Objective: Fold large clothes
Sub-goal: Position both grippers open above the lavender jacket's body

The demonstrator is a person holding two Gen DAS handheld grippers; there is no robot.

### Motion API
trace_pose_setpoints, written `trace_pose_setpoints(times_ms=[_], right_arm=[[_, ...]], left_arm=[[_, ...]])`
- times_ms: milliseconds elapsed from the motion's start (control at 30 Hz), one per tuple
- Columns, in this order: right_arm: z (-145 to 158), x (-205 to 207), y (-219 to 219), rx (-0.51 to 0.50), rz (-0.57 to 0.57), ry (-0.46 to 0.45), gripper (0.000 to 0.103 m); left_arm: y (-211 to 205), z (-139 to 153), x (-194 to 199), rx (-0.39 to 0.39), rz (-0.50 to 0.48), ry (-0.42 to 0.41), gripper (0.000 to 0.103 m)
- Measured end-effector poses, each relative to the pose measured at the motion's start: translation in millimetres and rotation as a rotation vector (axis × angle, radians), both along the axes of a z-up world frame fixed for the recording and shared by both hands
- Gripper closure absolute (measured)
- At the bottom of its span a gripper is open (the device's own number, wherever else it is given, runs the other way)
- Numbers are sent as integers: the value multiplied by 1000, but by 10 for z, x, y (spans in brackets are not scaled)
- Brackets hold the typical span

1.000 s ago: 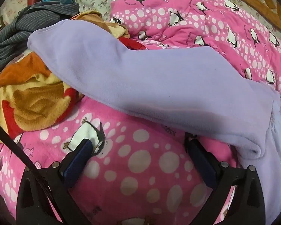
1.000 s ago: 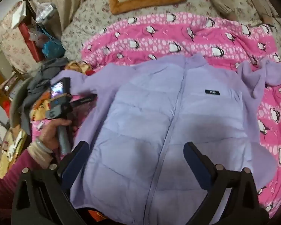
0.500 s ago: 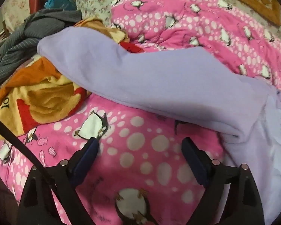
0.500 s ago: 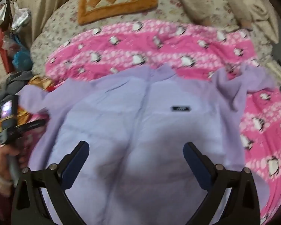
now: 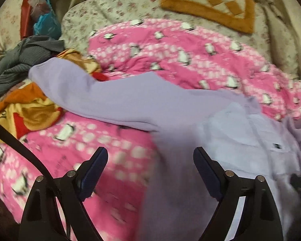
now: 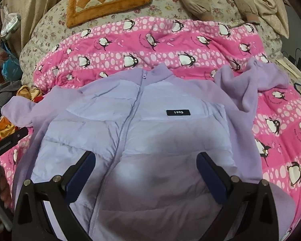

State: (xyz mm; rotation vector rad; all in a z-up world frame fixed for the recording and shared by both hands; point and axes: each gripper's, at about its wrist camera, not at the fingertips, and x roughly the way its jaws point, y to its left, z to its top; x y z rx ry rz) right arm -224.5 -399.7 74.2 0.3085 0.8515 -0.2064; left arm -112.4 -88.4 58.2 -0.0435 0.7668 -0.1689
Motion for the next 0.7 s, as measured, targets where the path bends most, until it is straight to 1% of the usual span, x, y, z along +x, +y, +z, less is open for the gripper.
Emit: trace_pose_setpoints(times_ms=[33, 100, 200, 400, 500, 700], right_arm=[[-16, 4, -1, -4, -4, 7, 1], [-55, -4, -15, -7, -5, 15, 1], [-94, -2, -32, -10, -9, 29, 1], [-107, -1, -16, -15, -9, 28, 1], [-114, 14, -1, -18, -5, 28, 1], [-125, 8, 2, -12, -8, 13, 1]], left_arm=[[-70, 17, -51, -1, -19, -12, 41], [-220, 19, -135, 29, -60, -36, 41], [-311, -22, -163, 65, -92, -43, 41], [-236, -82, -122, 28, -78, -4, 41], [-209, -84, -129, 30, -80, -4, 41], [-240, -103, -165, 62, -107, -13, 41]])
